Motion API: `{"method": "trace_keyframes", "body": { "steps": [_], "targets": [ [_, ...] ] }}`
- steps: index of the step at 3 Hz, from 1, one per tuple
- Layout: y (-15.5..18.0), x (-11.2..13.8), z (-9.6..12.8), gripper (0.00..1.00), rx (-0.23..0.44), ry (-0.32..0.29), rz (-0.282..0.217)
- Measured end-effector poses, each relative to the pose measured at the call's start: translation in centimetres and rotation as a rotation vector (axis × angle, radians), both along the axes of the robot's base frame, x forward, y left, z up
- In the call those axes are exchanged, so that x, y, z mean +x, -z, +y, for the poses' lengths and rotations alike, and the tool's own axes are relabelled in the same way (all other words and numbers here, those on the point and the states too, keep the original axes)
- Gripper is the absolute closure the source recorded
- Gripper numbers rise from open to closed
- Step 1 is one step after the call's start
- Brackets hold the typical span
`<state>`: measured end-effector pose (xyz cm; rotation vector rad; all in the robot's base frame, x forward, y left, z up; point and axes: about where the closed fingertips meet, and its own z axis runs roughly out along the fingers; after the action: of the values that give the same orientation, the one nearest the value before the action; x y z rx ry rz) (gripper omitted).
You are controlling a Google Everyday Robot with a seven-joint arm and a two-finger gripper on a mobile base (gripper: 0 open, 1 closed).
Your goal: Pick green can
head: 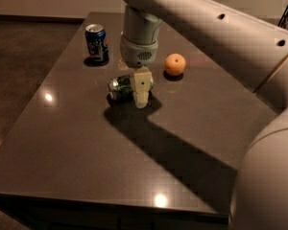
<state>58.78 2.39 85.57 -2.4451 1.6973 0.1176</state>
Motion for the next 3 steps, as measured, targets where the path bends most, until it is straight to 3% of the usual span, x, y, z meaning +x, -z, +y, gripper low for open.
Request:
{"method": "trace_keyframes", "body": {
  "steps": [2, 3],
  "targets": [
    [0.4, -0.1, 0.2, 0.63, -0.055, 0.014, 0.009],
    [-1.7, -0.8, 0.0, 0.87, -0.037, 0.011, -0.021]
  ]
}}
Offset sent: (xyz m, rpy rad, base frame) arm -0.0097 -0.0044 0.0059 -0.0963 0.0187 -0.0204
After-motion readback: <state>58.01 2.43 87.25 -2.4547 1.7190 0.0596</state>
